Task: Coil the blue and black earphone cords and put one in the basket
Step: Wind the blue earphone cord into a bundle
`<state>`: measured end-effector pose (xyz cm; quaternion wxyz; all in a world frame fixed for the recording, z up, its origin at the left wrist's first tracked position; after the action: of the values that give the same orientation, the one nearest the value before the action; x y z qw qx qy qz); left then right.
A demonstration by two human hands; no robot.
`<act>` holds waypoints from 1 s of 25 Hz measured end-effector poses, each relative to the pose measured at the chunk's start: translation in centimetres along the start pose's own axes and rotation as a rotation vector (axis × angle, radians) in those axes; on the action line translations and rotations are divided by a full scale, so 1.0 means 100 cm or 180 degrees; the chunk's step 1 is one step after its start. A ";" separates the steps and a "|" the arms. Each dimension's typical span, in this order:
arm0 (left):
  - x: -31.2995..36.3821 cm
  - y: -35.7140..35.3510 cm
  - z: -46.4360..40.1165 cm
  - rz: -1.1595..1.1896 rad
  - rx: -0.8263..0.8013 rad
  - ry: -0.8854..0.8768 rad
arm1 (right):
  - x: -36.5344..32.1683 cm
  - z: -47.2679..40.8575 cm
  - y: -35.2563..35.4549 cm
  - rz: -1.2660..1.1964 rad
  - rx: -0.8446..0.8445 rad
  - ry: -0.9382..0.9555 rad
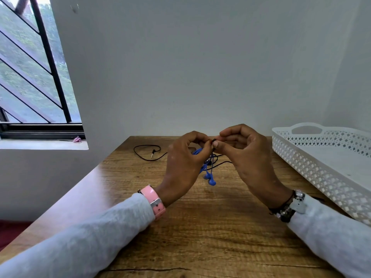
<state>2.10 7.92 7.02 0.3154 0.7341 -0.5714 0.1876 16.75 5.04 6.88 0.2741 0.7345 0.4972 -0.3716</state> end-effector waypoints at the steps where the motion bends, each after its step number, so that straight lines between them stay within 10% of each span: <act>1: 0.000 0.000 0.000 0.0001 -0.0017 -0.0003 | 0.000 0.000 -0.001 0.0024 -0.0012 -0.0005; 25: 0.004 -0.009 0.002 -0.0441 -0.0174 -0.0381 | 0.015 -0.003 0.000 0.0058 -0.0219 -0.0358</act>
<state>3.06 7.58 6.88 0.3129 0.7728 -0.5420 0.1055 17.17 6.13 5.81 0.3301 0.7071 0.4869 -0.3925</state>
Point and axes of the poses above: each hand's wrist, its own z-axis away from the middle knuckle, its own y-axis out of the back of the hand, x = y × z, the point moved 10 cm from there along -z, towards the middle knuckle, and after that the axes turned 1 degree about y, right-handed, at the moved point
